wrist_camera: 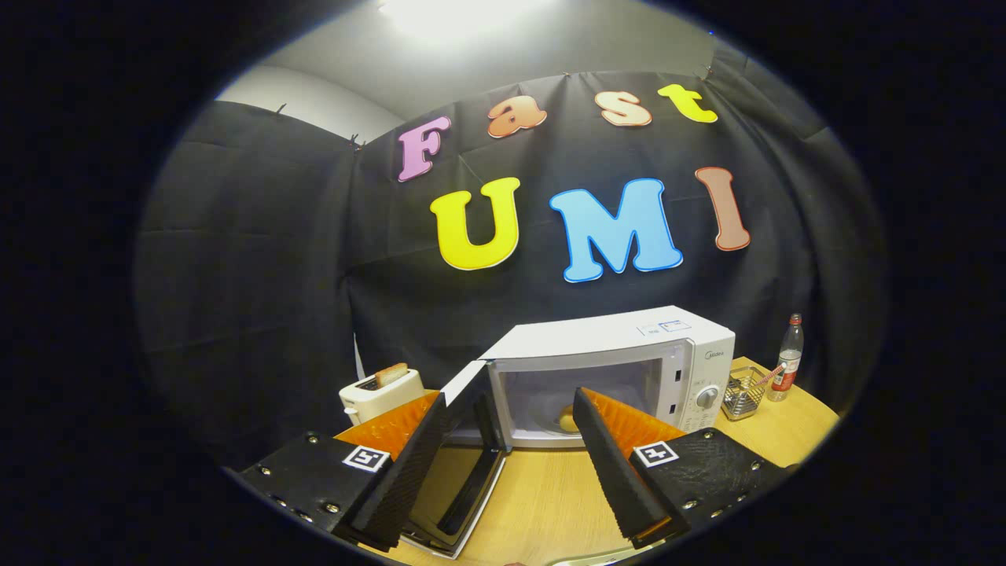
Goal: Open the microwave, put the food inside, and close the microwave door.
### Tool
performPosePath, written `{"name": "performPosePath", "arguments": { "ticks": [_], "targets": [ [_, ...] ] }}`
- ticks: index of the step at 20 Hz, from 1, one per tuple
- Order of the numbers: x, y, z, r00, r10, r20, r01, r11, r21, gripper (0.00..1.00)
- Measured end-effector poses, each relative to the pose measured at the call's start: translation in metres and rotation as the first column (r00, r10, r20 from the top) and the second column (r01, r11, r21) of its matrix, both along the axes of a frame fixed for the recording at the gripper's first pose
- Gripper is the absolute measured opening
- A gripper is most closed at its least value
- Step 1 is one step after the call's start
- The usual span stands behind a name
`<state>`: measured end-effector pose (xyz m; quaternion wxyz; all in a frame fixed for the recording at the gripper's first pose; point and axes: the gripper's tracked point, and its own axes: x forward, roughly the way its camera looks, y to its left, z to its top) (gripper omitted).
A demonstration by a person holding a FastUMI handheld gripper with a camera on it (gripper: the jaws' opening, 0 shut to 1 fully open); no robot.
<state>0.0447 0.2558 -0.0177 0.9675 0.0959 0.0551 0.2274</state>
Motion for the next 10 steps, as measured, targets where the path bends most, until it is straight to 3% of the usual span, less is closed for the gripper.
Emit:
{"name": "performPosePath", "arguments": {
  "ticks": [10],
  "targets": [
    [-0.092,0.07,0.022,0.976,0.21,0.048,-0.21,0.978,-0.008,0.97]
  ]
}}
